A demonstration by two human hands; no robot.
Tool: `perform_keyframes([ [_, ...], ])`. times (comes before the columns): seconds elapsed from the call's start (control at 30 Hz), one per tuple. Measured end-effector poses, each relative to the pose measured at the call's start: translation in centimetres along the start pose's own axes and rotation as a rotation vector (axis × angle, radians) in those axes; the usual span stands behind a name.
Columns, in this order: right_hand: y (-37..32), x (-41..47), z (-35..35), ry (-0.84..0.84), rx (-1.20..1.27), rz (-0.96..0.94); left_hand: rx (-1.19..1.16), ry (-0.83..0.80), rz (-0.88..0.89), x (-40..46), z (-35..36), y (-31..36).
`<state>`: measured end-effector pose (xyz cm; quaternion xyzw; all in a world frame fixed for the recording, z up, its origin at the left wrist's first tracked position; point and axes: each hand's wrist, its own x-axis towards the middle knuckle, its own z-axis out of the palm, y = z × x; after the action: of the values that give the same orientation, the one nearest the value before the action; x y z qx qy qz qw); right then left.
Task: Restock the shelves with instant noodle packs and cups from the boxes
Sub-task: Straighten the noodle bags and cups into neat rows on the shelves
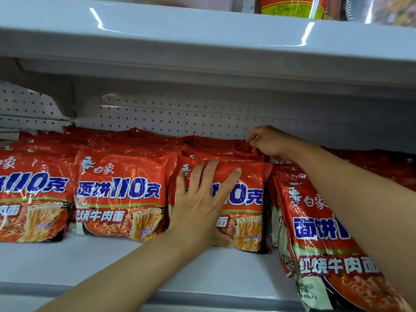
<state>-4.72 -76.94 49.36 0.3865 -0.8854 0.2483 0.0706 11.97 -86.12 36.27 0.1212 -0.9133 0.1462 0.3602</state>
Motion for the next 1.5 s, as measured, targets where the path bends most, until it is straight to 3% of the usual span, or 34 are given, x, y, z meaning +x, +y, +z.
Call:
perform_keyframes([
  [0.17,-0.9,0.7,0.4,-0.108,-0.008,0.080,-0.064,-0.053,0.010,-0.7,-0.4,-0.2],
  [0.33,-0.7,0.0,-0.3,-0.137,0.047,0.070,-0.007,0.079,0.055,-0.7,0.3,0.0],
  [0.63,0.0,0.6,0.2,0.166,0.148,0.077,0.017,0.105,0.095,-0.2,0.1,-0.6],
  [0.7,0.2,1.1,0.0,0.178,0.123,0.082,0.046,0.101,0.129,-0.1,-0.2,-0.9],
  [0.9,-0.4,1.9,0.6,-0.038,0.017,0.116,0.035,0.070,0.142,0.0,-0.1,-1.1],
  [1.13,-0.5,2.7,1.0,0.033,0.043,0.222,0.051,0.095,0.196,0.6,0.3,-0.9],
  [1.5,-0.4,3.4,1.6,0.067,-0.224,0.278,0.043,0.100,0.213,1.0,0.6,-0.2],
])
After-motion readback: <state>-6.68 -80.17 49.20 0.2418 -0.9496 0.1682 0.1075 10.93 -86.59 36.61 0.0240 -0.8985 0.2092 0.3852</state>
